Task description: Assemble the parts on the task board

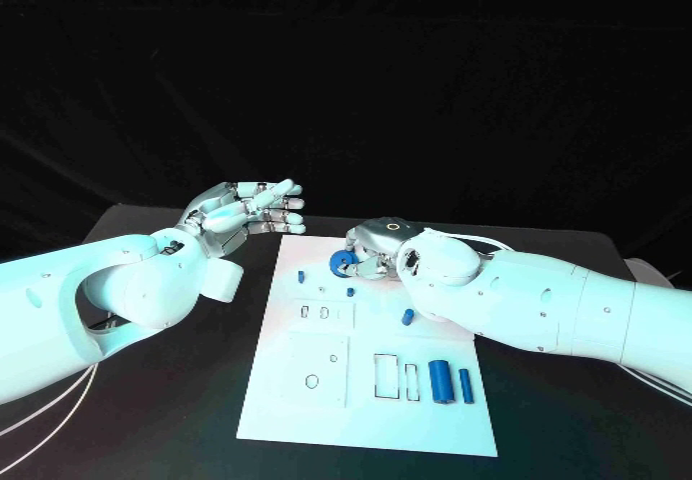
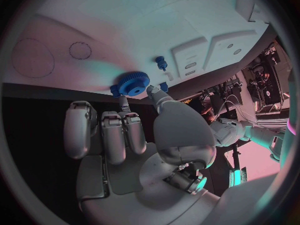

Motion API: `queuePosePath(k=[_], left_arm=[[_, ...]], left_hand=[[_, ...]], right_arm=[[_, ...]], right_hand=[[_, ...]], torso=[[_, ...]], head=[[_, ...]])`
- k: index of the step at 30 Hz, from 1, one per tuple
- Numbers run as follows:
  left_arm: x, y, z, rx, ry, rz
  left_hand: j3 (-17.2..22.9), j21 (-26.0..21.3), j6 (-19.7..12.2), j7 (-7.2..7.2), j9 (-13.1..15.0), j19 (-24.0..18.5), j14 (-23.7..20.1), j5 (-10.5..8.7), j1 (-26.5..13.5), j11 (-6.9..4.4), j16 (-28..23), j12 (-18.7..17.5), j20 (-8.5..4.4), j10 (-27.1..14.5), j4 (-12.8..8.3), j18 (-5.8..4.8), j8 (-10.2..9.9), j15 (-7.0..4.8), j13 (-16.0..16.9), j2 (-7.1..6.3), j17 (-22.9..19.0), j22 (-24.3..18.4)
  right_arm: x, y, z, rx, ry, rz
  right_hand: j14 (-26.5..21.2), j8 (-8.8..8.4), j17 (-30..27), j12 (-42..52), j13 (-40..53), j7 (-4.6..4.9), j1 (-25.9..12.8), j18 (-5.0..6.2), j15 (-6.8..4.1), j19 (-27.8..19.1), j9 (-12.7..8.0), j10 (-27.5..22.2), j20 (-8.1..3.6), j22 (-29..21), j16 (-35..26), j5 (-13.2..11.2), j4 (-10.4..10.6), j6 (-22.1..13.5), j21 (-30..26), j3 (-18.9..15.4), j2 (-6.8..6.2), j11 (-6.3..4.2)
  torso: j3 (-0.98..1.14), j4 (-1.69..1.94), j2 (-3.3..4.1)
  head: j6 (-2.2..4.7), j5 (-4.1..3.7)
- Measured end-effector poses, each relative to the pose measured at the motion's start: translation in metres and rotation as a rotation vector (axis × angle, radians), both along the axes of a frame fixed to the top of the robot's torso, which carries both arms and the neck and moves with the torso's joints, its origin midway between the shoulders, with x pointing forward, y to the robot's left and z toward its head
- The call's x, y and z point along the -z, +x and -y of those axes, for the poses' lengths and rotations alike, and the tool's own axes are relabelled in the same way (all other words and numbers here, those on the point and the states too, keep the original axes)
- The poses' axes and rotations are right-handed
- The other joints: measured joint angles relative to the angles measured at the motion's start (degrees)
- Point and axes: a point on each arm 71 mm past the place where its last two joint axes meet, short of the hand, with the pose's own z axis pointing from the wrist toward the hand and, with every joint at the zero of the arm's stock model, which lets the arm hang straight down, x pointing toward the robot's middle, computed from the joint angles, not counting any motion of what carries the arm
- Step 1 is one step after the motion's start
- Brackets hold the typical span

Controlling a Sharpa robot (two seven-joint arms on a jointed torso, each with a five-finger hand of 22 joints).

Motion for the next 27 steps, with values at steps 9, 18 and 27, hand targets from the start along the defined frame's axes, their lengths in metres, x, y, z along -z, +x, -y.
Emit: queuePosePath(k=[9,18,27], left_arm=[[0.0001,0.0000,0.0002,0.000,0.000,-0.001],[0.0000,-0.0001,0.0003,0.000,0.001,-0.001],[0.0000,-0.0002,-0.0002,-0.001,0.001,-0.002]], left_hand=[[0.00,0.00,0.00,0.00,0.00,0.00,0.00,0.00,0.00,0.00,0.00,0.00,0.00,0.00,0.00,0.00,0.00,0.00,0.00,0.00,0.00,-0.05],[0.00,0.00,0.00,-0.01,0.01,0.00,0.00,0.00,0.00,0.00,0.00,0.00,0.00,0.00,0.00,0.00,0.00,0.00,0.01,0.00,-0.01,-0.05],[0.00,0.00,-0.01,-0.01,0.01,0.00,0.00,0.00,0.00,0.00,0.00,0.00,0.00,0.00,0.00,0.00,-0.21,0.00,0.01,0.00,0.03,-0.04]], right_arm=[[0.0012,0.0000,-0.0027,-0.006,-0.005,-0.017],[0.0039,0.0005,-0.0029,-0.008,-0.021,-0.037],[0.0045,0.0005,0.0016,-0.003,-0.023,-0.041]], right_hand=[[0.00,-1.02,-0.01,0.00,0.00,0.20,0.00,0.00,0.00,0.00,-0.42,0.00,0.00,-0.01,0.00,0.23,0.08,0.20,0.00,0.08,0.00,0.00],[0.00,-2.17,-0.01,0.00,-0.01,0.22,0.27,0.00,0.00,0.00,-0.80,0.00,0.00,0.13,0.00,0.52,-0.09,0.21,-0.21,0.42,-0.26,0.00],[0.00,-2.84,-0.02,0.00,-0.01,0.62,0.65,0.00,0.00,0.00,-1.01,0.00,0.00,0.29,0.00,0.80,-0.34,1.00,-0.21,0.98,0.12,0.00]], torso=[[-0.02,0.02,-0.01],[-0.03,0.05,0.02],[-0.02,0.03,0.02]], head=[[0.05,-0.12],[-0.09,-0.14],[-0.14,-0.08]])
